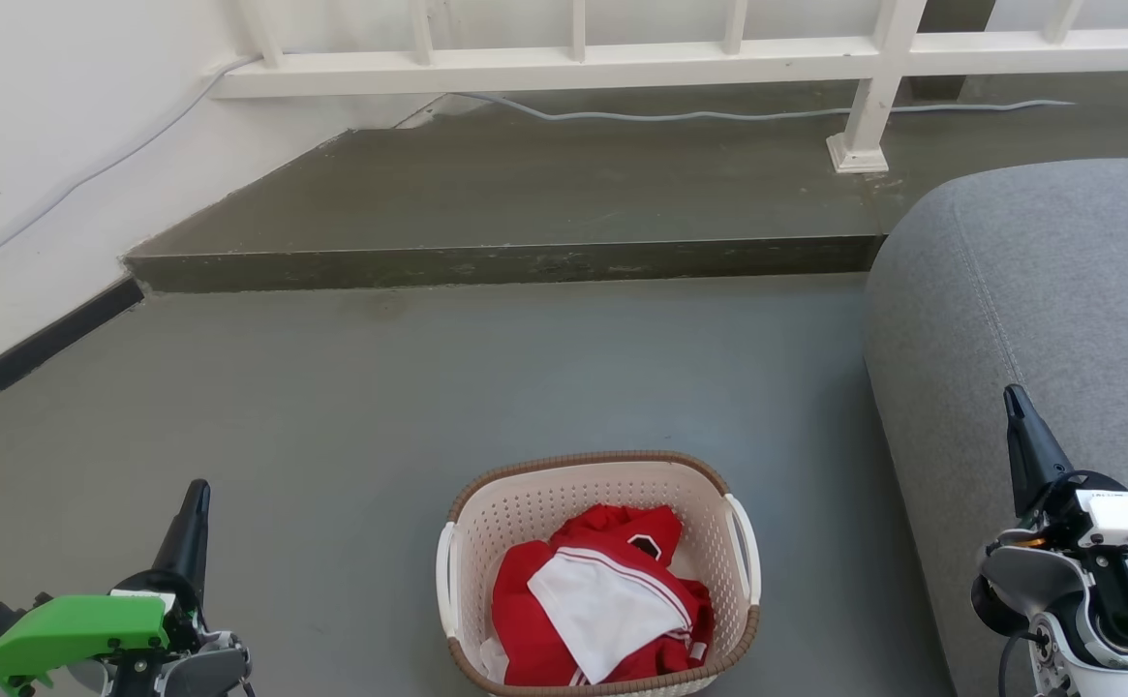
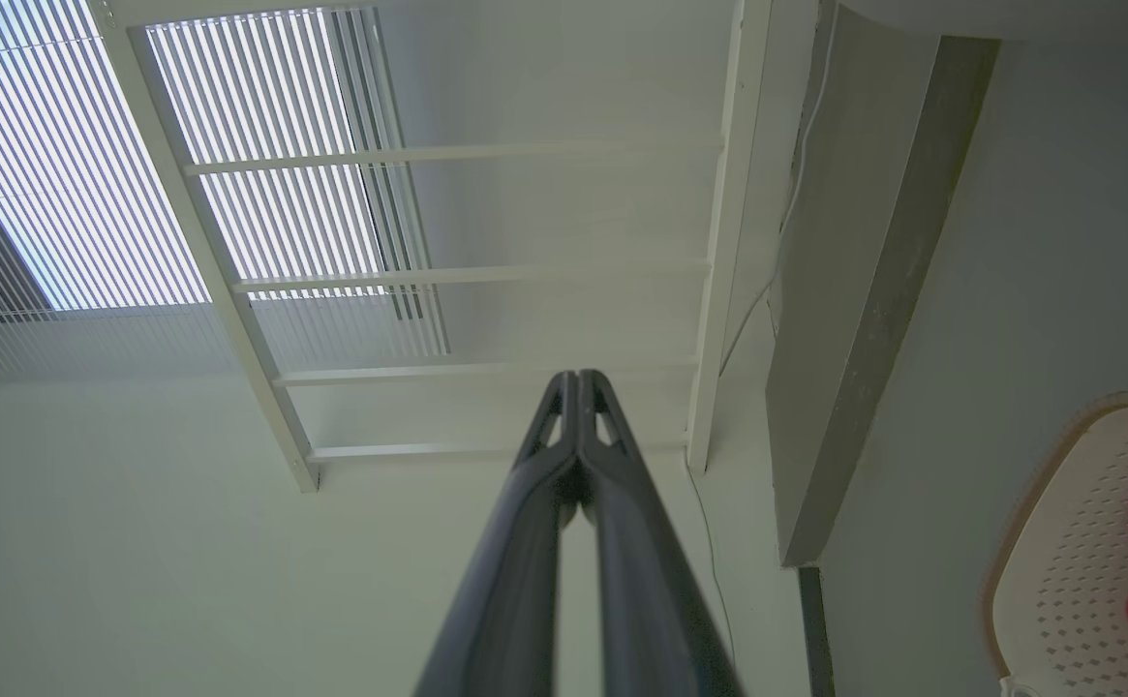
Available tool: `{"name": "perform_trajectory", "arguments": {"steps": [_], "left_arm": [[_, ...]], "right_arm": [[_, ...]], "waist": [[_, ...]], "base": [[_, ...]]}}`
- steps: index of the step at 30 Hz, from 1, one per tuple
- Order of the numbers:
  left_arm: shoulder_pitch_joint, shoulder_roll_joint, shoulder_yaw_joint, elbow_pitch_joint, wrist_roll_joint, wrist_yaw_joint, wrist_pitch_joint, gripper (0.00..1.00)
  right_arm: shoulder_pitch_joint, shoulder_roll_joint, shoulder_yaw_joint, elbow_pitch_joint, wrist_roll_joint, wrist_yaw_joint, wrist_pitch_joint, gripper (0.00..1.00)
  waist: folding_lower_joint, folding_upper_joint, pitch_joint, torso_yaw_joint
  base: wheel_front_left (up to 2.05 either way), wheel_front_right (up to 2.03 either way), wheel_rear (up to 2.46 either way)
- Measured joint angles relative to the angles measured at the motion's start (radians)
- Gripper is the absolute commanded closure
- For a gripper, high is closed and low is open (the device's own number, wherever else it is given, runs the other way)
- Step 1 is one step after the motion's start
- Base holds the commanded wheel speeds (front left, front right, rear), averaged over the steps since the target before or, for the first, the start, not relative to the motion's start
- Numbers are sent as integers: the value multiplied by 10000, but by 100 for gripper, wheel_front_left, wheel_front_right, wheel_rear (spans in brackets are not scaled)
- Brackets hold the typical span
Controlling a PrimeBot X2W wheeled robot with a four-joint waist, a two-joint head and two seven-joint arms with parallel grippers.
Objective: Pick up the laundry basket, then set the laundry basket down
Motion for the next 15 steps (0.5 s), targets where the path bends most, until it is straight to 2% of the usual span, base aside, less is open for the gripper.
{"name": "perform_trajectory", "arguments": {"steps": [15], "left_arm": [[-37,0,10,209,0,-90,6,100]], "right_arm": [[0,12,-8,27,0,0,2,100]], "waist": [[0,0,-6,1]], "base": [[0,0,0]]}}
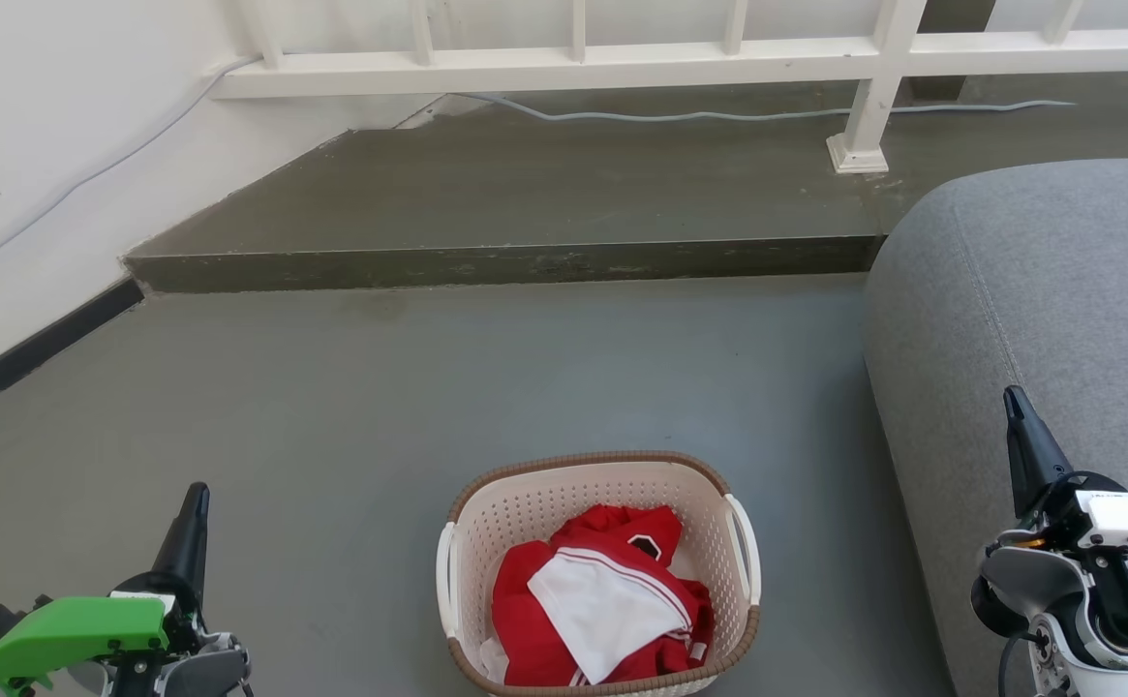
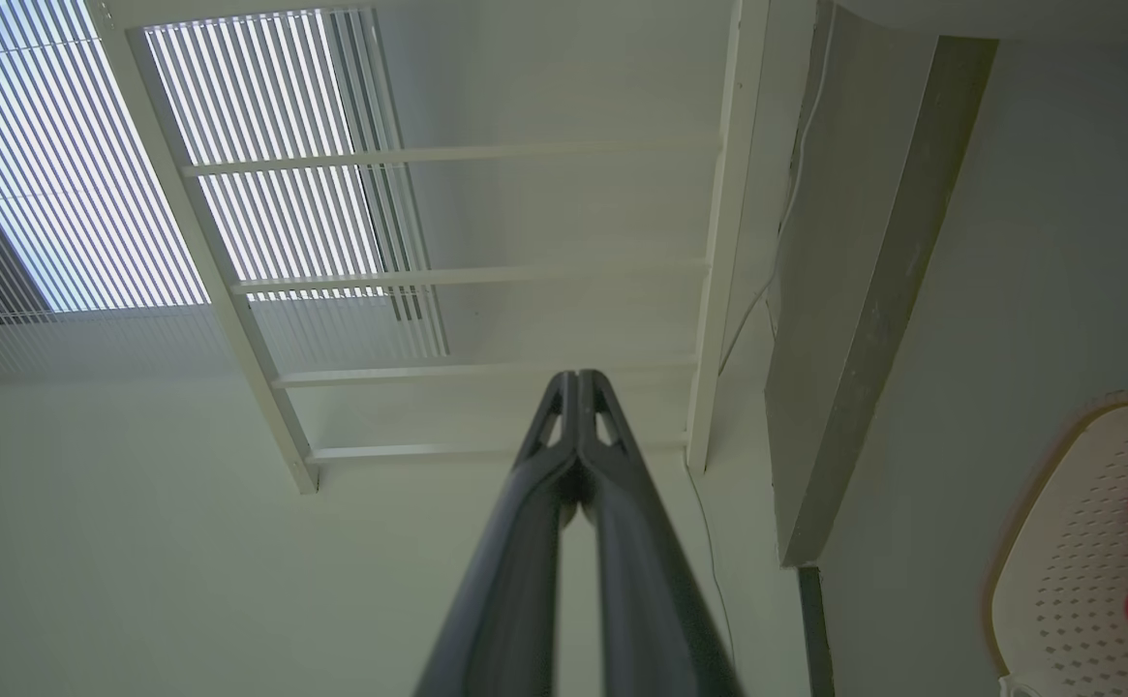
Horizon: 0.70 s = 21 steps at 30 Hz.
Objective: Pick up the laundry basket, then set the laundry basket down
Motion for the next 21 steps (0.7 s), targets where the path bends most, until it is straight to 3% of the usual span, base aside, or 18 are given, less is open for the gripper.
{"name": "perform_trajectory", "arguments": {"steps": [21], "left_arm": [[-94,-2,13,100,0,-31,81,100]], "right_arm": [[-3,10,-13,48,0,2,2,100]], "waist": [[0,0,-5,2]], "base": [[0,0,0]]}}
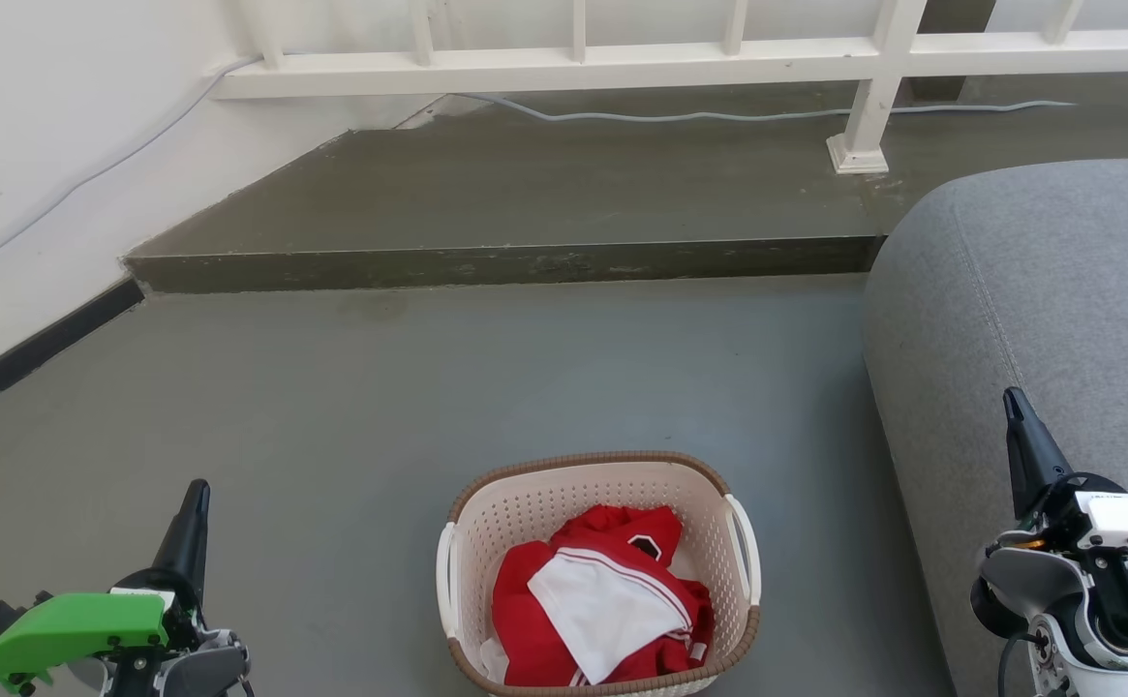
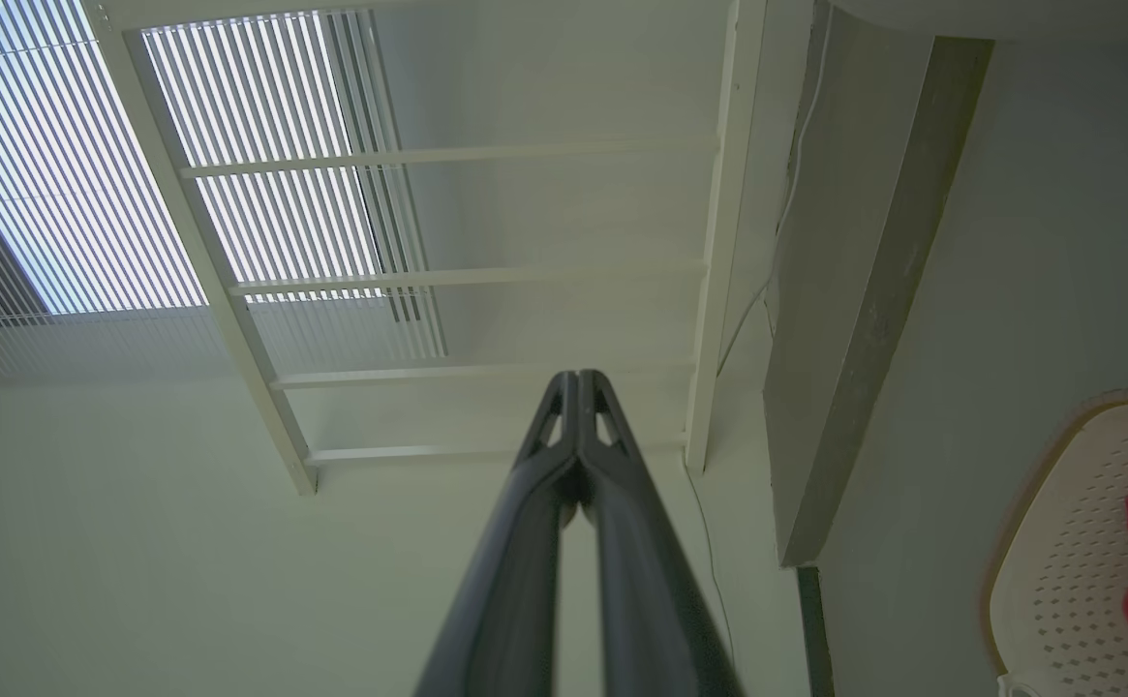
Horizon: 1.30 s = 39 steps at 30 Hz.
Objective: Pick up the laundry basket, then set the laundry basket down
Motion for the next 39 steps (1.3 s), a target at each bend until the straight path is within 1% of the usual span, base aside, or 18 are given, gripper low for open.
{"name": "perform_trajectory", "arguments": {"steps": [39], "left_arm": [[-105,-8,33,159,2,-88,4,100]], "right_arm": [[-4,12,-27,56,0,2,27,100]], "waist": [[0,0,-4,1]], "base": [[0,0,0]]}}
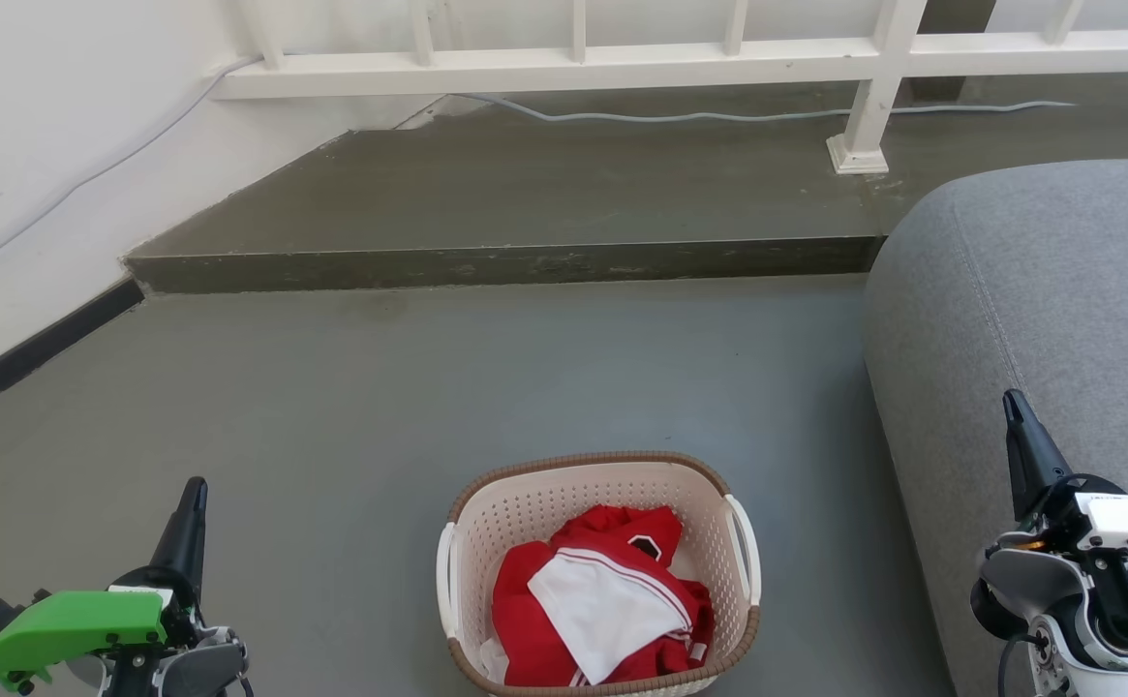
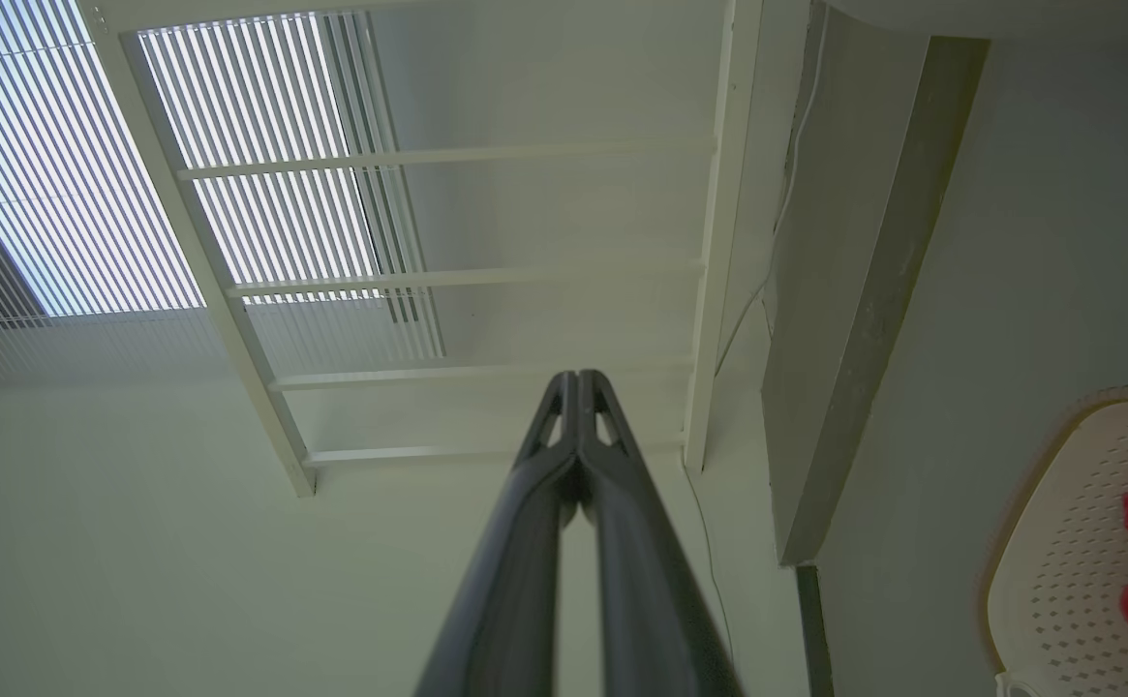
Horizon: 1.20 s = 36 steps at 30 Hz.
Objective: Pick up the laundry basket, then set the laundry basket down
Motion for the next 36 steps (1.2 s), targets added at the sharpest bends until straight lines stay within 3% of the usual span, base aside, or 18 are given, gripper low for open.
{"name": "perform_trajectory", "arguments": {"steps": [36], "left_arm": [[-13,-6,27,71,0,-10,13,100]], "right_arm": [[-2,10,-19,29,0,0,0,100]], "waist": [[0,0,-2,1]], "base": [[0,0,0]]}}
